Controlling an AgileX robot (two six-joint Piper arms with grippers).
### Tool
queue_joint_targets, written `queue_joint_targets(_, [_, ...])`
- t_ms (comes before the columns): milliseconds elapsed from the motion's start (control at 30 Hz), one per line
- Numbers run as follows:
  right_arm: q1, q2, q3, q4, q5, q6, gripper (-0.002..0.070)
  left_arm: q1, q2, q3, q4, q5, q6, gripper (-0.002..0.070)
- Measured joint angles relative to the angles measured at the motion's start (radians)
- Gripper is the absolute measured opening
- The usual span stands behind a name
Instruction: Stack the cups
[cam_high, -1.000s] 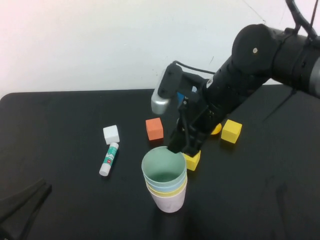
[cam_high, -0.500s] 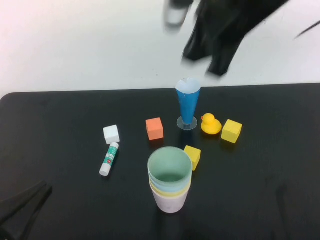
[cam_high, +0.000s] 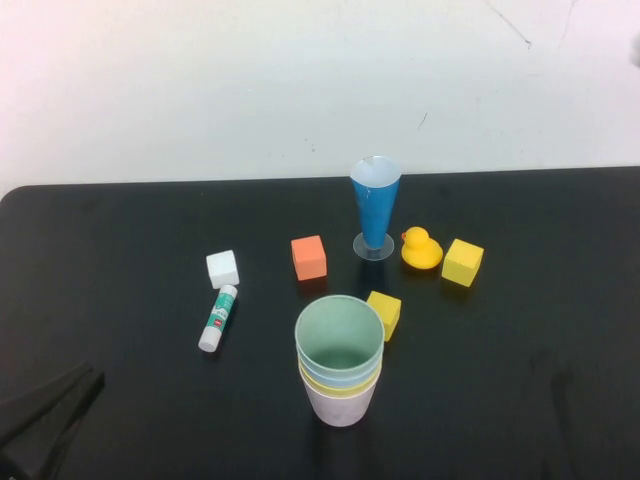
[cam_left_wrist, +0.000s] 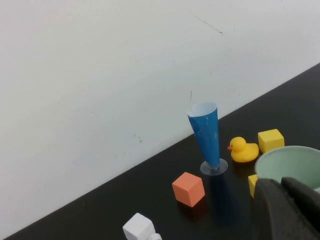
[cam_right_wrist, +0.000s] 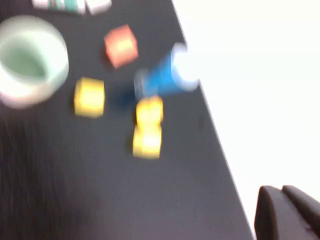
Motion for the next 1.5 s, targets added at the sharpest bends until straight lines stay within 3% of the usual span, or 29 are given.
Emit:
queue_joint_targets(233, [0.0, -0.286, 0.467, -0.125, -0.081, 0.178, 0.0, 0.0, 0.0, 0.0, -0.025, -0.002, -0.014, -0.0001])
queue_joint_targets(467, [0.0, -0.589, 0.962, -0.053, -0.472, 0.392, 0.0, 0.0, 0.0, 0.0, -0.094, -0.045, -0.05, -0.0001])
queue_joint_targets(667, [0.0, -0.738, 1.308, 0.078, -0.761, 0.439, -0.0001, 0.0, 0.0, 0.0, -0.115, -0.061, -0.068, -0.0001])
queue_joint_targets(1000, [0.0, -0.758, 1.524, 0.113, -0.802, 0.443, -0.0001, 0.0, 0.0, 0.0, -0.117, -0.003, -0.068, -0.0001])
queue_joint_targets(1500, [0.0, -0.758, 1.537, 0.156, -0.828, 0.446, -0.0001, 0.0, 0.0, 0.0, -0.117, 0.166, -0.068, -0.0001])
